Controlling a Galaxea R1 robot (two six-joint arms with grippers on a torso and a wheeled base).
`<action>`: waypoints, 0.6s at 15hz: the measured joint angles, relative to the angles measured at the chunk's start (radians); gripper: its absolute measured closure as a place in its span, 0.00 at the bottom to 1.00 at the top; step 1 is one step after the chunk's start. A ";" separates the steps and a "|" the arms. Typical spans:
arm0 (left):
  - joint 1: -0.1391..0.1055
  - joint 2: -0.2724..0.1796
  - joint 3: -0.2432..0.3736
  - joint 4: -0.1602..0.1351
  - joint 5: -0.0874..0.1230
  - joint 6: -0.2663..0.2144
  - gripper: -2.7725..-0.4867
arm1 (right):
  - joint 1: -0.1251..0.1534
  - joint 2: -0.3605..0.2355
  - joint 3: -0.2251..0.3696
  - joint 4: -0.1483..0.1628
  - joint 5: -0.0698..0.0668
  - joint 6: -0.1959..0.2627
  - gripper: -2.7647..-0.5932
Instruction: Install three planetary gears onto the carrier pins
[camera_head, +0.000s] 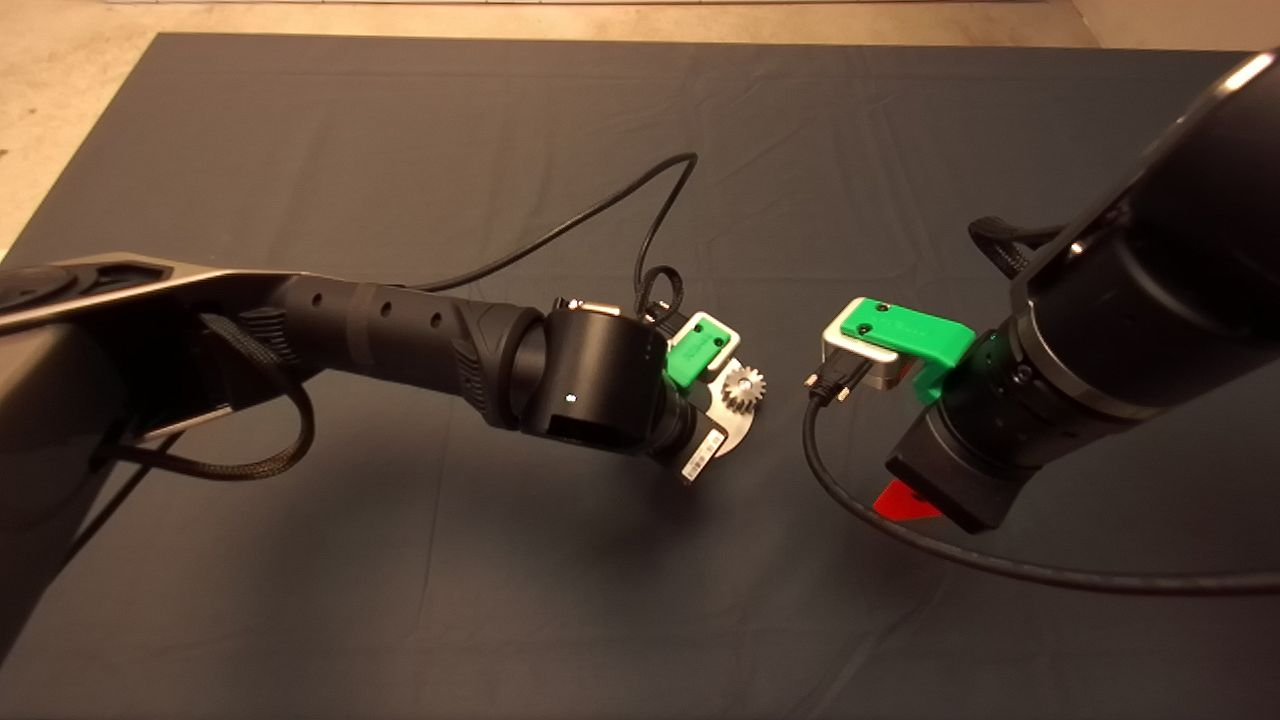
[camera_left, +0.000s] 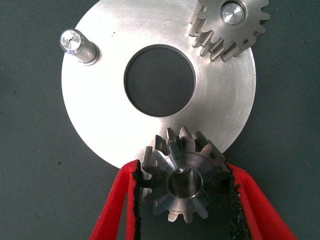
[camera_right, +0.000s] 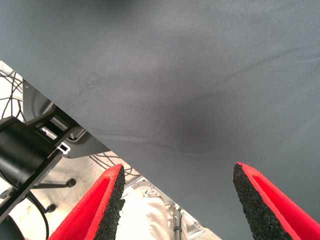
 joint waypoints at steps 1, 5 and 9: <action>0.000 0.000 0.000 0.003 0.001 0.000 0.84 | 0.000 0.000 0.000 0.000 0.000 0.000 0.54; 0.000 0.000 0.000 0.004 0.001 0.003 0.85 | 0.005 0.000 0.000 0.000 0.000 0.000 0.54; 0.000 0.000 0.000 0.004 0.001 0.003 0.85 | 0.005 0.000 0.000 0.000 0.000 0.000 0.54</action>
